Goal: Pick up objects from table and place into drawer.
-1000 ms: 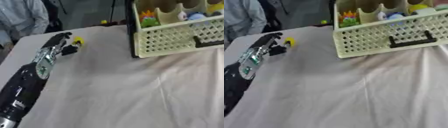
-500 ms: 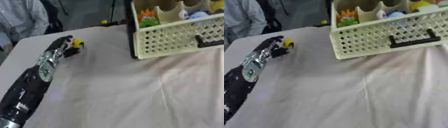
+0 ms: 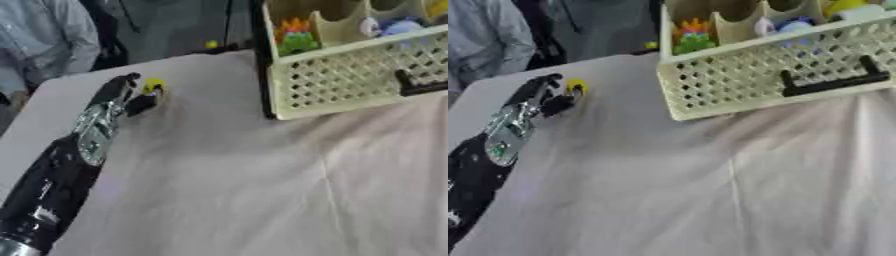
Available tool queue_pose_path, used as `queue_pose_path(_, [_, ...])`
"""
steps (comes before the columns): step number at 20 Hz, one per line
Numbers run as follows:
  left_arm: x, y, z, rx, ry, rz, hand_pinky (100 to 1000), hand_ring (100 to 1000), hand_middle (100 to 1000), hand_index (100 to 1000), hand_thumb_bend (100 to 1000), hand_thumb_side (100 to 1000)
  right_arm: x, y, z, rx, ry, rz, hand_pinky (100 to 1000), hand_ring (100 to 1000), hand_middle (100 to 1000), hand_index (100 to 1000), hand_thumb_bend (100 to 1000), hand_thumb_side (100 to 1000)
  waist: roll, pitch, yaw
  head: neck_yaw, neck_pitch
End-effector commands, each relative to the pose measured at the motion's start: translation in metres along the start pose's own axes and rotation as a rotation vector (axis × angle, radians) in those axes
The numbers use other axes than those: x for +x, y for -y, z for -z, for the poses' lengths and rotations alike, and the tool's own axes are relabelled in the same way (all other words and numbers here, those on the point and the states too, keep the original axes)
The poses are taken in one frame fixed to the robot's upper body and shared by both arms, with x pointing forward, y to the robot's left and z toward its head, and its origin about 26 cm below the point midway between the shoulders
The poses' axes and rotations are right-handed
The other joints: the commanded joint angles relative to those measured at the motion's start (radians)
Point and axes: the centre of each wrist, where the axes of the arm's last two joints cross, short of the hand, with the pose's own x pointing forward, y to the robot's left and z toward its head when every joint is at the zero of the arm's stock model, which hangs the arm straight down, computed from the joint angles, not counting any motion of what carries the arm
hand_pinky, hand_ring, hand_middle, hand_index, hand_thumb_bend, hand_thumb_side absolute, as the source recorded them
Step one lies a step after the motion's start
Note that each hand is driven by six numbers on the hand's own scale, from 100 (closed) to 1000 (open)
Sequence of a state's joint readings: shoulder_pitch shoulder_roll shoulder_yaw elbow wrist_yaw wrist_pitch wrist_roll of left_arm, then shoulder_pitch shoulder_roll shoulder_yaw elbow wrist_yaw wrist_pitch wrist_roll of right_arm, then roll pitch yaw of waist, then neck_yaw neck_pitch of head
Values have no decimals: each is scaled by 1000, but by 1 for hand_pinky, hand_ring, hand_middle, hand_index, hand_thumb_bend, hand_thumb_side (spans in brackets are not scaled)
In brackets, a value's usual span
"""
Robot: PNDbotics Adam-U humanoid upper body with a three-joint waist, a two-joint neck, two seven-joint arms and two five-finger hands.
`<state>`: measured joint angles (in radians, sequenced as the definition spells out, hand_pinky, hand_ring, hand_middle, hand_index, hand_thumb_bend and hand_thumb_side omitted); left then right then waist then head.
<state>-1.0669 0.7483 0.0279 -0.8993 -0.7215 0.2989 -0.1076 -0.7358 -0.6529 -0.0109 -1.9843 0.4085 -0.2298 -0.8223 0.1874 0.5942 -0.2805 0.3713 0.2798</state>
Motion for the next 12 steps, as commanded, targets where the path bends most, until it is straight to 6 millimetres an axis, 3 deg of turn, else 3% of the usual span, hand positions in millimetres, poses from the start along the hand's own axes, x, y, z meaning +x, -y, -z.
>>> queue_pose_path(1, [-11, -21, 2, 38, -25, 6, 622, 781, 823, 984, 252, 851, 4, 1, 7, -9, 34, 6, 574, 512, 599, 631, 100, 727, -5, -17, -5, 12, -26])
queue_pose_path(8, [-14, -27, 2, 56, -31, 0, 632, 790, 844, 1000, 336, 894, 4, 0, 7, -10, 35, 6, 576, 508, 600, 627, 100, 724, -1, 1, -20, 29, -56])
queue_pose_path(12, [-10, -25, 3, 32, -8, -14, 631, 789, 839, 997, 342, 908, 4, 0, 5, -13, 28, 4, 577, 507, 601, 625, 100, 722, 0, 5, -18, 30, -52])
